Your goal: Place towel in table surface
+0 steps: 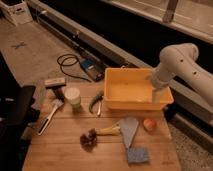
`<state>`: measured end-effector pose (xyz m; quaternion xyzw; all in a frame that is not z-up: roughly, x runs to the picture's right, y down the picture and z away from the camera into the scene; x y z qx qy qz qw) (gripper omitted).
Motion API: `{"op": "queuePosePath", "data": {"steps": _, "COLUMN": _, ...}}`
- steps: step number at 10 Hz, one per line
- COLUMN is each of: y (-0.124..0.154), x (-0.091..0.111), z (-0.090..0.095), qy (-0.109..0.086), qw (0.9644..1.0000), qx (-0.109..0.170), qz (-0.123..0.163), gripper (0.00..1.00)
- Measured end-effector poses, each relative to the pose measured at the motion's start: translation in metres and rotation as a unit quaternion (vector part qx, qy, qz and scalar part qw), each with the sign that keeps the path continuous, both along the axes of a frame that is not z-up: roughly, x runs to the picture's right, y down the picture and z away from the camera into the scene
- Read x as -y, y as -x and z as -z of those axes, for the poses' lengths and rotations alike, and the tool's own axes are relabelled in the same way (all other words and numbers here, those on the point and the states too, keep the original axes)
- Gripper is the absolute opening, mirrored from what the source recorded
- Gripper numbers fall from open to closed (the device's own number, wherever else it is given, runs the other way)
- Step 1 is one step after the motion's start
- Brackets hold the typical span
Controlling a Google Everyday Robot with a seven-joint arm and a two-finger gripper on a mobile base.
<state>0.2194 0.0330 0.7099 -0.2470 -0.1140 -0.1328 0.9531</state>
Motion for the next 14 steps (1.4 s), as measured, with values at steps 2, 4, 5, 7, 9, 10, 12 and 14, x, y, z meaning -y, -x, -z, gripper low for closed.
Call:
{"op": "queuePosePath", "data": {"steps": 2, "y": 0.011, "x": -0.024, "z": 0.012, "qy": 0.015, "qw": 0.9978, "qx": 0.04, "qz": 0.051, "gripper": 0.8}}
{"op": "queuePosePath", "data": {"steps": 4, "y": 0.018, "x": -0.031, "z": 0.015, "qy": 0.019, "qw": 0.9959, "qx": 0.055, "qz": 0.07, "gripper": 0.8}}
{"op": "queuePosePath", "data": {"steps": 5, "y": 0.018, "x": -0.031, "z": 0.015, "qy": 0.019, "qw": 0.9959, "qx": 0.055, "qz": 0.07, "gripper": 0.8}}
{"op": "queuePosePath", "data": {"steps": 7, "y": 0.019, "x": -0.034, "z": 0.014, "qy": 0.022, "qw": 0.9953, "qx": 0.05, "qz": 0.081, "gripper": 0.8}}
{"op": "queuePosePath", "data": {"steps": 9, "y": 0.033, "x": -0.048, "z": 0.01, "qy": 0.036, "qw": 0.9927, "qx": 0.043, "qz": 0.107, "gripper": 0.8}}
{"op": "queuePosePath", "data": {"steps": 10, "y": 0.048, "x": -0.068, "z": 0.004, "qy": 0.051, "qw": 0.9902, "qx": 0.043, "qz": 0.123, "gripper": 0.8}}
{"op": "queuePosePath", "data": {"steps": 12, "y": 0.062, "x": -0.101, "z": -0.008, "qy": 0.069, "qw": 0.9872, "qx": 0.048, "qz": 0.135, "gripper": 0.8}}
{"op": "queuePosePath", "data": {"steps": 14, "y": 0.078, "x": -0.128, "z": -0.017, "qy": 0.08, "qw": 0.9854, "qx": 0.055, "qz": 0.139, "gripper": 0.8}}
